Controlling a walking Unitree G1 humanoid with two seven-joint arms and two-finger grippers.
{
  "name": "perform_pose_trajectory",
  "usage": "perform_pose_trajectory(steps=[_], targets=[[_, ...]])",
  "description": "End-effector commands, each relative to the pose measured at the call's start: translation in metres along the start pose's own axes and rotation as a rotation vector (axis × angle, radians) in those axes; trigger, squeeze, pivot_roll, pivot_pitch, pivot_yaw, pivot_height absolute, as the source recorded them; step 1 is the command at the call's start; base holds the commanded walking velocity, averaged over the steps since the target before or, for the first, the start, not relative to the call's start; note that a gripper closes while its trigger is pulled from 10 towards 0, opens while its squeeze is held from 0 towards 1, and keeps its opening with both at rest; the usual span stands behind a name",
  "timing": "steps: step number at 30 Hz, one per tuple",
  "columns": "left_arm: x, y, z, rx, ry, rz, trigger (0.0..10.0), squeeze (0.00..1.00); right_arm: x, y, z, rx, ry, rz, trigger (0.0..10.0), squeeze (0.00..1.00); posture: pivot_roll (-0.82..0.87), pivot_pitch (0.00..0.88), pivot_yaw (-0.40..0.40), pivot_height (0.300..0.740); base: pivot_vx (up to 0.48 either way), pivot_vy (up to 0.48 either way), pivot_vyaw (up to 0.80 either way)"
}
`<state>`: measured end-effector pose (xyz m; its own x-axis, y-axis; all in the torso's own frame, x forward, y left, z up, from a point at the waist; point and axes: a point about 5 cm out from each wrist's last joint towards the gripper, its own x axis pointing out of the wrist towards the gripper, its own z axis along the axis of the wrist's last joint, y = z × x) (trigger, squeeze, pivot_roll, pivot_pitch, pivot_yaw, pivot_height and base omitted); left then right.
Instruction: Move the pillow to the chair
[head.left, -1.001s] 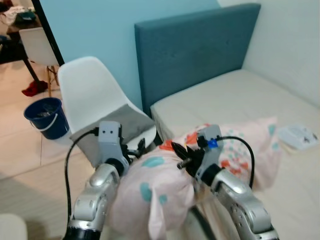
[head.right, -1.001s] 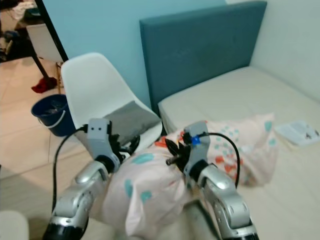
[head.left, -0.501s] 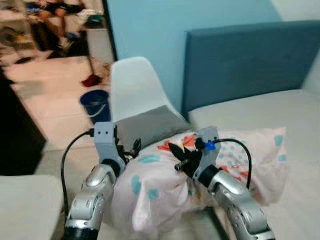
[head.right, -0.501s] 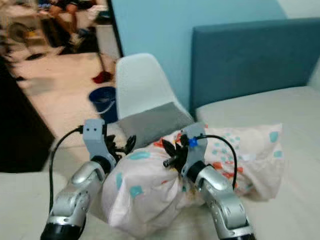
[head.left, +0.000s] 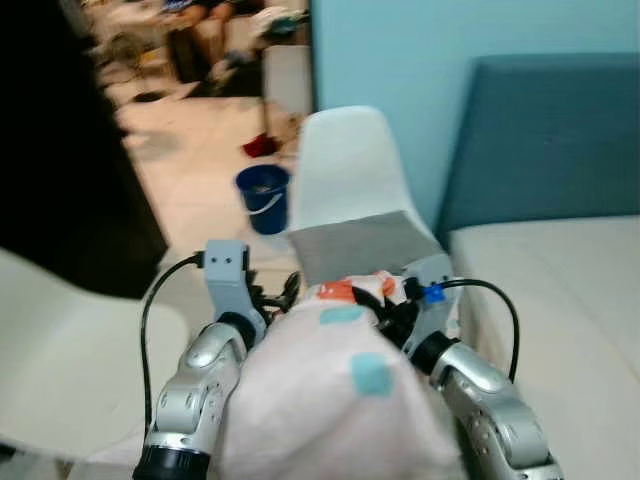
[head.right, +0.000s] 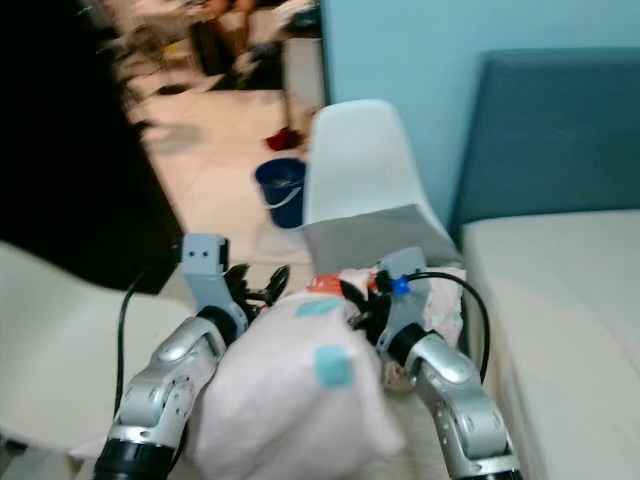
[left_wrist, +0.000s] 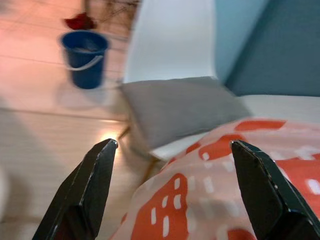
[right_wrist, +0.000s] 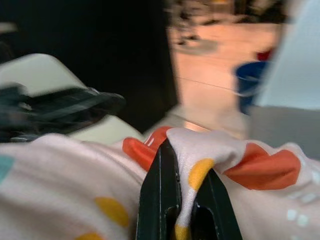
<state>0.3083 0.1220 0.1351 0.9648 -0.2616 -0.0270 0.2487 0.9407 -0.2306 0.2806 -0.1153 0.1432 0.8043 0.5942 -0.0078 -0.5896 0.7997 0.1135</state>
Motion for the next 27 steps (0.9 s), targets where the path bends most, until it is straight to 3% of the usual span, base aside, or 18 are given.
perform_pose_trajectory(steps=[1, 14, 27], targets=[[-0.001, 0.0, -0.005, -0.015, 0.017, -0.002, 10.0, 0.0, 0.0, 0.001, 0.02, -0.046, -0.1, 0.017, 10.0, 0.0, -0.08, 0.0, 0.017, 0.74, 0.0, 0.0, 0.8], [0.002, -0.001, 0.002, -0.014, -0.013, -0.023, 10.0, 0.0, 0.004, -0.007, 0.031, -0.064, -0.132, 0.002, 10.0, 0.0, -0.08, 0.0, 0.013, 0.74, 0.0, 0.0, 0.8], [0.005, 0.004, 0.015, 0.048, -0.063, 0.005, 10.0, 0.0, 0.009, -0.01, 0.041, -0.075, -0.163, 0.001, 10.0, 0.0, -0.08, 0.0, 0.019, 0.74, 0.065, 0.0, 0.8]])
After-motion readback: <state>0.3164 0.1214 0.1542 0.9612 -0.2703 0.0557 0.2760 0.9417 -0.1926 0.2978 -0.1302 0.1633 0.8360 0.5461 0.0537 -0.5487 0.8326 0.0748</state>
